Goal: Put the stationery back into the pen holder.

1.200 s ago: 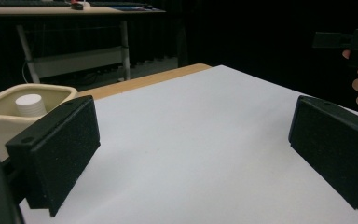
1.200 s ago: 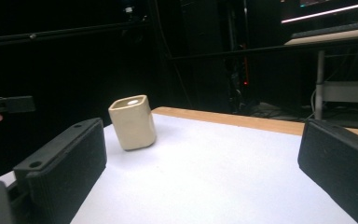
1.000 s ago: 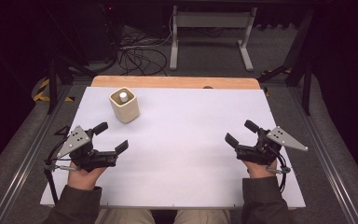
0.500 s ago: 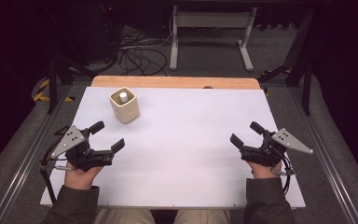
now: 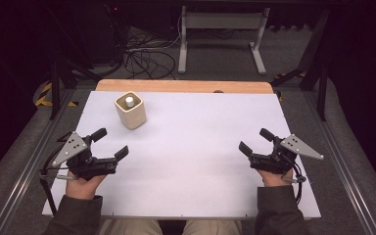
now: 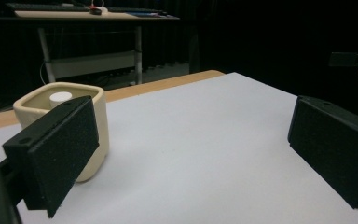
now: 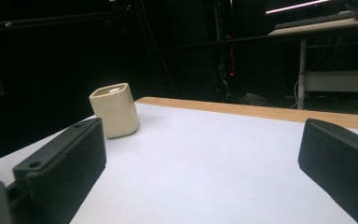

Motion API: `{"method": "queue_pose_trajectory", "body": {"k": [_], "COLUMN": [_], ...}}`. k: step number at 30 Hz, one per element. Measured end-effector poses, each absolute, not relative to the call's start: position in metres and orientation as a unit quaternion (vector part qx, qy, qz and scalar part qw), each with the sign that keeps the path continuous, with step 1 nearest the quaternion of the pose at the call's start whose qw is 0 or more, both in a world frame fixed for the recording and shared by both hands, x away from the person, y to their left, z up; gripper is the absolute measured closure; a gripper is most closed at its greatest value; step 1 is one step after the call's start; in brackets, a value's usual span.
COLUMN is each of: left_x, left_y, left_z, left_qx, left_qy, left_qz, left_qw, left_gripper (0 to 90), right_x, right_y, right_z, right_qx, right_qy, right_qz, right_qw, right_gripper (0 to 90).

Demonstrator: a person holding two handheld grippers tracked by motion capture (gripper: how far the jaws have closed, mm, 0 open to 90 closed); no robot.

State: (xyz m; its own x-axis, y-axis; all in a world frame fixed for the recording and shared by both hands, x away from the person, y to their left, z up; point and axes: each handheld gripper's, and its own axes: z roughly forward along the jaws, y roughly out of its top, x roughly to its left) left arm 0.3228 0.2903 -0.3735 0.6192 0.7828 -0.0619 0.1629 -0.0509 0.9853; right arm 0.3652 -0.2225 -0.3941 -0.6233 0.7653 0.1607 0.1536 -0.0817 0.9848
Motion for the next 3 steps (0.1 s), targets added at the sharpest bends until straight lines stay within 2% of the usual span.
{"method": "queue_pose_trajectory", "body": {"k": [3], "left_x": [0.3226], "left_y": [0.2896], "left_z": [-0.3737], "left_qx": [0.678], "left_qy": [0.348], "left_qz": [0.264], "left_qw": [0.592], "left_gripper": [2.4], "right_x": [0.3666], "right_y": [-0.2216], "right_z": [-0.3958], "right_qx": [0.364], "right_qy": [0.639], "right_qz": [0.634], "right_qw": [0.237], "right_gripper": [0.9]}}
